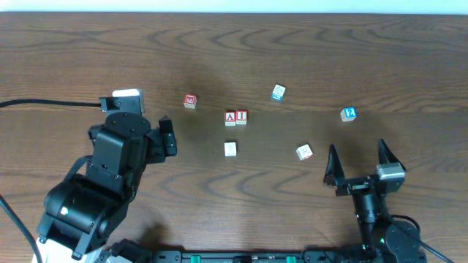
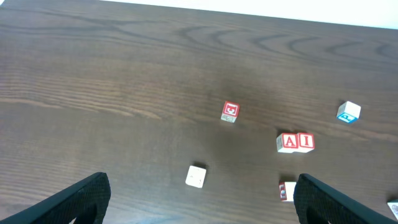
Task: Spell out Ai2
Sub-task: 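Raise the right arm and move it toward the blue '2' block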
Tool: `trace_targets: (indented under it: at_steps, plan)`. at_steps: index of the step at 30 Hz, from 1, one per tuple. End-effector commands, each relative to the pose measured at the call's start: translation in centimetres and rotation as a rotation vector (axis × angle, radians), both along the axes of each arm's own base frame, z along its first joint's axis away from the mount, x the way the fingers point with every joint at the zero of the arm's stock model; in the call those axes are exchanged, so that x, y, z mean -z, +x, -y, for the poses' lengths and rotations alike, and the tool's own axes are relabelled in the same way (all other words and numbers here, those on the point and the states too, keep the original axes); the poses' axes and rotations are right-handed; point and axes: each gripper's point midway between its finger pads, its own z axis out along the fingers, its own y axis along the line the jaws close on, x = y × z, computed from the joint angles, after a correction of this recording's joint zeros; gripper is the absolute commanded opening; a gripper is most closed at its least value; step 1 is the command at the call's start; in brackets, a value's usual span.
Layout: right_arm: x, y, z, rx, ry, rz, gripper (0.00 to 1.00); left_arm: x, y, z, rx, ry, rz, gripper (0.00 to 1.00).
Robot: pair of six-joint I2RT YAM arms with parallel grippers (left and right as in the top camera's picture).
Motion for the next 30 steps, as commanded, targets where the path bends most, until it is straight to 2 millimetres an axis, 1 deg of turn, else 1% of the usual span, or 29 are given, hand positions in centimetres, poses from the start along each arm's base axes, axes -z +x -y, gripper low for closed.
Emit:
trace_targets:
  at_steps: [1, 2, 4, 5, 8, 13, 17, 24, 27, 30]
  plan:
    - [-0.6, -0.1, 0.1, -0.003, 0.034, 0.019, 0.99, -0.3, 0.1, -0.4, -0.006, 0.020, 0.015, 0.96]
    - [-0.8, -0.1, 0.5, 0.019, 0.077, 0.025, 0.99, -0.3, 0.1, -0.4, -0.006, 0.020, 0.015, 0.95]
    - [-0.7, 0.0, 2.1, 0.099, 0.198, 0.015, 0.99, -0.3, 0.1, -0.4, -0.006, 0.020, 0.015, 0.95]
    - [-0.6, 0.1, 2.8, 0.135, 0.216, 0.012, 0.99, -0.3, 0.1, -0.4, -0.006, 0.021, 0.014, 0.95]
    - [-0.4, 0.4, 3.7, 0.192, 0.207, 0.004, 0.99, -0.3, 0.1, -0.4, -0.006, 0.021, 0.014, 0.95]
    - [-0.1, 2.2, 3.5, 0.210, 0.081, -0.033, 0.99, 0.0, 0.3, -0.4, -0.011, 0.032, 0.003, 0.95]
    - [0.5, 4.4, 4.1, 0.255, 0.031, -0.137, 0.99, 0.6, 0.8, -0.2, -0.010, 0.041, -0.019, 0.95]
    - [-0.2, 10.1, 5.7, 0.322, -0.062, -0.305, 0.99, 1.2, 1.7, 0.2, -0.015, 0.052, -0.033, 0.95]
    - [0.4, 12.4, 6.4, 0.338, -0.118, -0.403, 0.99, 1.2, 2.0, -0.2, -0.036, 0.072, -0.028, 0.95]
    - [1.2, 14.3, 6.9, 0.323, -0.136, -0.506, 0.99, 1.1, 2.1, -0.4, -0.047, 0.080, -0.024, 0.95]
